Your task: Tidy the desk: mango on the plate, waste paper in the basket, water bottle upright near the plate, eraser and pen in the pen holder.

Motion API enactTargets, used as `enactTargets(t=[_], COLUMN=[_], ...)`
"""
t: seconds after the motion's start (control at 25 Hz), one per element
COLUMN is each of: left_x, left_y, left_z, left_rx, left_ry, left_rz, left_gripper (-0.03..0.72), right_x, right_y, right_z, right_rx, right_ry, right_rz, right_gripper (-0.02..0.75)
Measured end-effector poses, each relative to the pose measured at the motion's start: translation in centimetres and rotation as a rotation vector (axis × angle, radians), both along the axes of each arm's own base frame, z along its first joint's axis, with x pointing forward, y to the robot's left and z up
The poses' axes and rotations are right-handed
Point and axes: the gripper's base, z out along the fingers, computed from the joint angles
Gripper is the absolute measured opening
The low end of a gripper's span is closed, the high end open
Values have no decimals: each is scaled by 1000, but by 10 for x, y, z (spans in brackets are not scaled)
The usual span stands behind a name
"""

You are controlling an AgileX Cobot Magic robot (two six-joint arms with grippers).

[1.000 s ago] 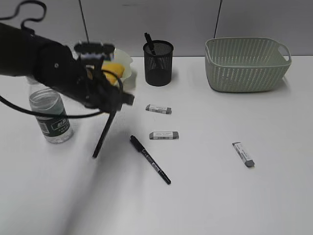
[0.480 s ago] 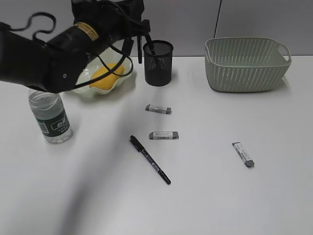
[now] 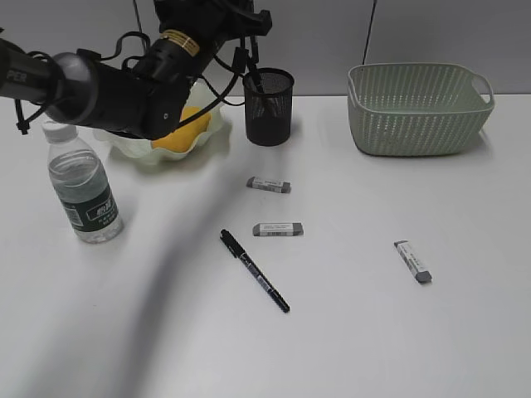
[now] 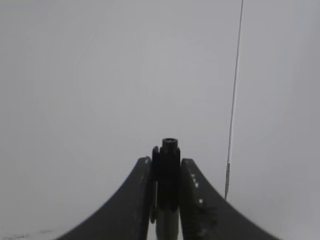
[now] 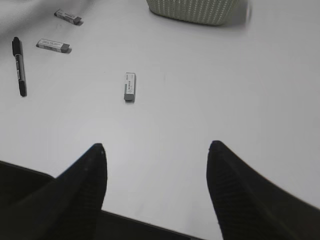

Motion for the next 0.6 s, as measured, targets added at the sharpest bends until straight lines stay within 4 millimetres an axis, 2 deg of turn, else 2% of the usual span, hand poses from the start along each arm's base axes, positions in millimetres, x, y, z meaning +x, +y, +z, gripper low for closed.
enactTargets(t=[0.12, 0.4, 0.6], left_x=[12, 35, 40], left_y=[-5, -13, -15], left_z=[-8, -47, -56], left_rx=[9, 33, 37], left_ry=[7, 43, 42], left_rz=[0, 8, 6], left_gripper=[118, 118, 139], right_x=[0, 0, 0], right_y=[0, 0, 0], right_z=[0, 0, 0], right_rx=[0, 1, 3], right_ry=[0, 1, 1], right_rz=[0, -1, -6], right_gripper=[498, 498, 498])
